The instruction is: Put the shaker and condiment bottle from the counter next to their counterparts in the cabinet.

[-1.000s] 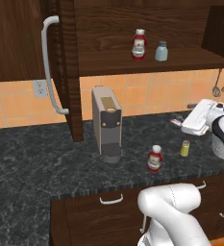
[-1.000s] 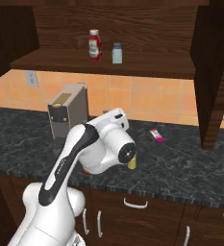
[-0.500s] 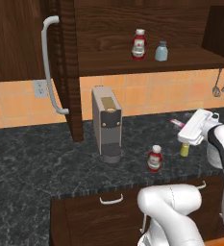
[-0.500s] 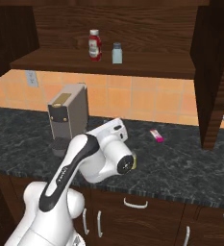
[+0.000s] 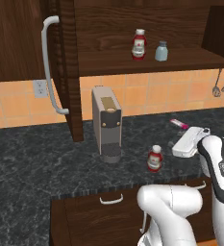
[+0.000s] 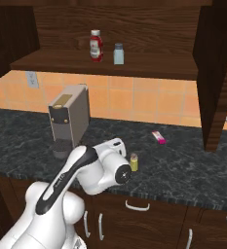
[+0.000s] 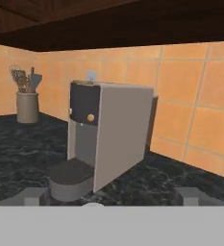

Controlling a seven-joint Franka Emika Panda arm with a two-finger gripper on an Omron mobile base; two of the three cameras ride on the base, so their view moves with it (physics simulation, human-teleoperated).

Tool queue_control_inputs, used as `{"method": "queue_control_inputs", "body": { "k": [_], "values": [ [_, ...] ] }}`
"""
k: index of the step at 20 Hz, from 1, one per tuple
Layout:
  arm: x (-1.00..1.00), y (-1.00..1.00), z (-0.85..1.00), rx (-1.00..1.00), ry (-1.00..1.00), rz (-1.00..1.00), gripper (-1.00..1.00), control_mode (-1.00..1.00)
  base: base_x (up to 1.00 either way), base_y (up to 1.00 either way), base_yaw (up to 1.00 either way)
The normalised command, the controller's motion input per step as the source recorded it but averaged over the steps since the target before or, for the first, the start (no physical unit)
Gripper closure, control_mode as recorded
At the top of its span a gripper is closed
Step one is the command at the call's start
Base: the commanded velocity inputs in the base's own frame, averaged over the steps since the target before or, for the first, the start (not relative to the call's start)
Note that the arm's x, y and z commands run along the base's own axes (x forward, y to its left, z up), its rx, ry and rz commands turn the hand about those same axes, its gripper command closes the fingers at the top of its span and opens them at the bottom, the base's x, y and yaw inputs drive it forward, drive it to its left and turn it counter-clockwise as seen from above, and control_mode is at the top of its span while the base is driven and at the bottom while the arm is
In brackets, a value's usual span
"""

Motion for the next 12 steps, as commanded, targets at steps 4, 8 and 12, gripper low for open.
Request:
{"method": "queue_control_inputs", "body": {
  "k": [4,8,12],
  "values": [
    [0.00,0.00,-0.71,0.03,0.07,0.01,-1.00,-1.00,0.00,0.00,0.00],
    [0.00,0.00,-0.64,0.03,0.02,0.03,-1.00,-1.00,0.00,0.00,0.00],
    [0.03,0.00,-0.52,0.02,0.00,0.04,-1.00,-1.00,0.00,0.00,0.00]
  ]
}}
